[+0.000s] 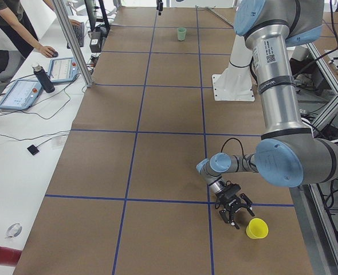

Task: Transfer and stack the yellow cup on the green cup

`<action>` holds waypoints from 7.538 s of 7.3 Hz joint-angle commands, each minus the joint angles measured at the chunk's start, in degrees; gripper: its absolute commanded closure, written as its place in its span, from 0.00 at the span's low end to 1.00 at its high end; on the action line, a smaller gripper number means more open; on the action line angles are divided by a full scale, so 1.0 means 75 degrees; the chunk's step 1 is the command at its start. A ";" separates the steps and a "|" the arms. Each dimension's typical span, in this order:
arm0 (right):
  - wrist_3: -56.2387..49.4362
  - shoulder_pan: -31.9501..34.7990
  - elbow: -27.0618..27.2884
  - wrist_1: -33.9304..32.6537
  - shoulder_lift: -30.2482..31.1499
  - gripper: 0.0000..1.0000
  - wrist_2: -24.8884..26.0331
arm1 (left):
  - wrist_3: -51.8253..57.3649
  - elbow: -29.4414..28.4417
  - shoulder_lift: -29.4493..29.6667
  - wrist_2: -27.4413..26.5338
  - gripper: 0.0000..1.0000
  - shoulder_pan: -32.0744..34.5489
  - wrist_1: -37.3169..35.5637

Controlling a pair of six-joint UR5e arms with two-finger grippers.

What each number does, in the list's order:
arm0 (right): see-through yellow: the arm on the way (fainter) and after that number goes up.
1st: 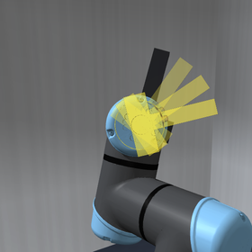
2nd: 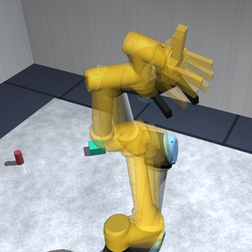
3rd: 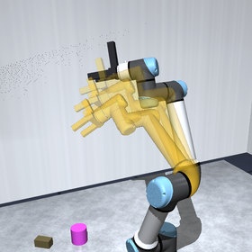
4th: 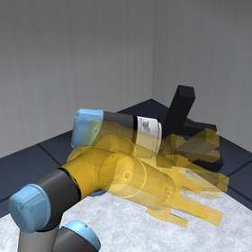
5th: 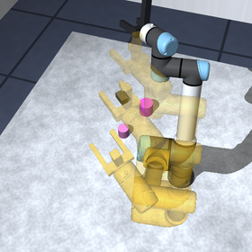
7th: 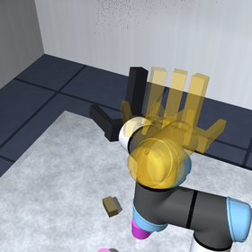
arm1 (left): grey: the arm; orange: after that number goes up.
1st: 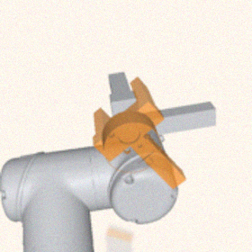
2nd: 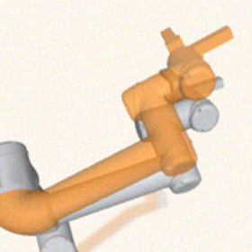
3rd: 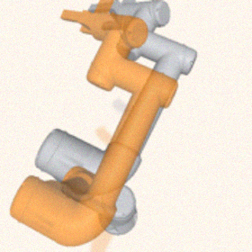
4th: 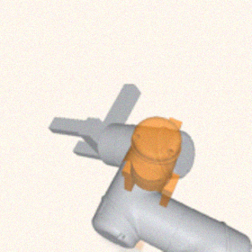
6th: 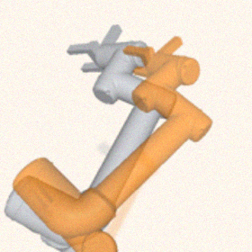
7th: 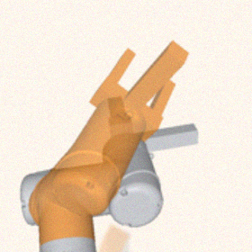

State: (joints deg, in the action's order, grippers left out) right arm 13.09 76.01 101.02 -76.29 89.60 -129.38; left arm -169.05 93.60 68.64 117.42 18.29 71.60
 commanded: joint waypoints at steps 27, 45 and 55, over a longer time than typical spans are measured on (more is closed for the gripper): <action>0.0070 -0.0092 0.0219 0.0000 0.0135 0.00 0.0060 | 0.1159 0.0305 -0.1864 -0.5734 0.74 -0.1501 0.2160; 0.3009 -0.1954 0.0266 0.0012 -0.2676 0.00 -0.0386 | 1.6680 -0.2951 0.8719 -0.7606 1.00 0.0995 1.0629; 0.4392 -0.3067 -0.0566 0.0000 -0.4597 0.01 0.0083 | 1.9657 -0.3164 0.7866 -0.4887 0.49 0.1499 1.4052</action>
State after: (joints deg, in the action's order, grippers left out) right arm 43.68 53.97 97.54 -76.31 56.88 -128.77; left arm -23.51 69.79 129.47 80.60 29.71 174.04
